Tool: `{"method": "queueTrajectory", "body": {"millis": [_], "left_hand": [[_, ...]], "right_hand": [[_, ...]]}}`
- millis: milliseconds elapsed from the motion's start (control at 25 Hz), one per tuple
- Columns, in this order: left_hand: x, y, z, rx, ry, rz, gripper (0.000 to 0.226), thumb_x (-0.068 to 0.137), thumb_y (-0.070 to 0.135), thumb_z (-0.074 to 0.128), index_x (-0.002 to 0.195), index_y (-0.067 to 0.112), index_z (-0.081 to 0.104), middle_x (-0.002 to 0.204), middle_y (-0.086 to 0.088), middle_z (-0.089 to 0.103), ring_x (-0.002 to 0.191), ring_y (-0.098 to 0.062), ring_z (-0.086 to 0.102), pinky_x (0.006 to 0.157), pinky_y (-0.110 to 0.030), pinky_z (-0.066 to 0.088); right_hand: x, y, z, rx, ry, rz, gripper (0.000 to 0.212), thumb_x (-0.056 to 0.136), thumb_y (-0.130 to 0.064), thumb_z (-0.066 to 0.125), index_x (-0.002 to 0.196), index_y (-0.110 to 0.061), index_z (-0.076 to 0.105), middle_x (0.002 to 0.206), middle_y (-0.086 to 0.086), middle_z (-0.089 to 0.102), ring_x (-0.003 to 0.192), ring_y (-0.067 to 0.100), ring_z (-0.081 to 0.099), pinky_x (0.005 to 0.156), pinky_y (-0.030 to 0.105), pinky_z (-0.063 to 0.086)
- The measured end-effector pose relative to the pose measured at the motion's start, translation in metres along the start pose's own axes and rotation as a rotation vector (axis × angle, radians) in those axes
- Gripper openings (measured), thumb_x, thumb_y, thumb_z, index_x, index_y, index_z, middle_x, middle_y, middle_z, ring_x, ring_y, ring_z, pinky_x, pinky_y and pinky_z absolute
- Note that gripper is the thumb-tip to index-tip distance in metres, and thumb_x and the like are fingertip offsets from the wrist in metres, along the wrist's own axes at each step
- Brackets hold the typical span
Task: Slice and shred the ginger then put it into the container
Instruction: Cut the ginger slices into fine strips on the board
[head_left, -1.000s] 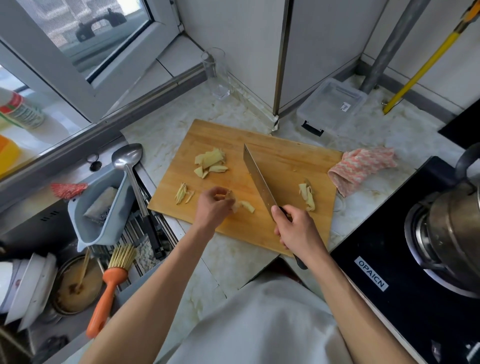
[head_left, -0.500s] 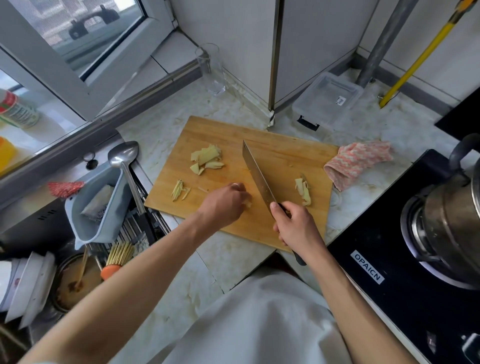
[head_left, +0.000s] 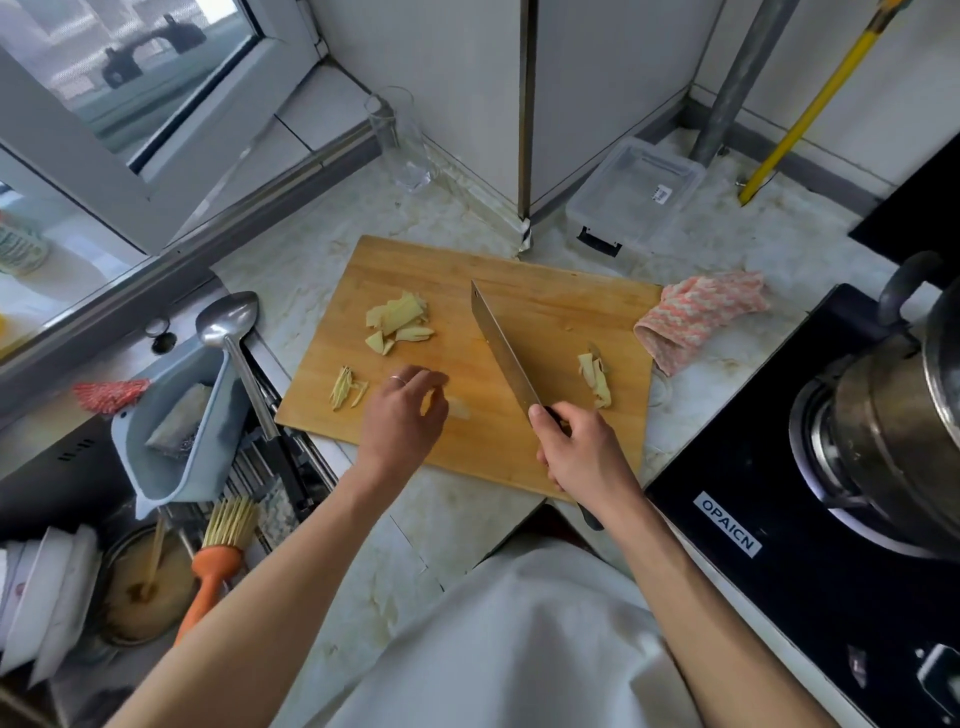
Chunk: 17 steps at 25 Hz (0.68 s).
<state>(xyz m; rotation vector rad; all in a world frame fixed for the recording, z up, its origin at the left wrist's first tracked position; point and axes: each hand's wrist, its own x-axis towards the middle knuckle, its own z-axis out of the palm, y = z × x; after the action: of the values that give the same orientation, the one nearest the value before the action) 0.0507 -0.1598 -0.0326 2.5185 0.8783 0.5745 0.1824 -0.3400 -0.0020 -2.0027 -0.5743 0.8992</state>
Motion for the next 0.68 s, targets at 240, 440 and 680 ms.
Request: {"method": "queueTrajectory", "body": {"millis": [240,440,680], "left_hand": [[-0.024,-0.002,0.013,0.101,0.061,0.115,0.016,0.085,0.004,0.072,0.100,0.007,0.075,0.098,-0.008,0.069,0.085,-0.030,0.065,0.064,-0.034,0.055],[-0.029,0.022,0.007,-0.049,-0.009,-0.191,0.023,0.092,0.015,0.067,0.115,0.010,0.072,0.113,-0.004,0.066,0.098,-0.022,0.061,0.079,-0.034,0.054],[-0.014,0.022,-0.003,-0.463,-0.054,-0.932,0.027,0.090,0.022,0.066,0.064,0.012,0.071,0.061,-0.006,0.071,0.067,-0.028,0.072,0.071,-0.043,0.062]], "right_hand": [[0.000,0.000,0.002,-0.026,-0.018,-0.023,0.047,0.101,-0.045,0.048,0.088,-0.001,0.057,0.076,0.026,0.061,0.052,0.019,0.045,0.051,0.036,0.038],[-0.003,0.003,-0.001,-0.042,-0.031,-0.031,0.046,0.101,-0.045,0.048,0.084,-0.003,0.056,0.076,0.025,0.061,0.051,0.019,0.045,0.051,0.036,0.039],[-0.003,-0.004,-0.007,-0.191,-0.067,-0.139,0.042,0.102,-0.040,0.049,0.073,-0.010,0.053,0.066,0.016,0.061,0.051,0.019,0.049,0.051,0.038,0.040]]}}
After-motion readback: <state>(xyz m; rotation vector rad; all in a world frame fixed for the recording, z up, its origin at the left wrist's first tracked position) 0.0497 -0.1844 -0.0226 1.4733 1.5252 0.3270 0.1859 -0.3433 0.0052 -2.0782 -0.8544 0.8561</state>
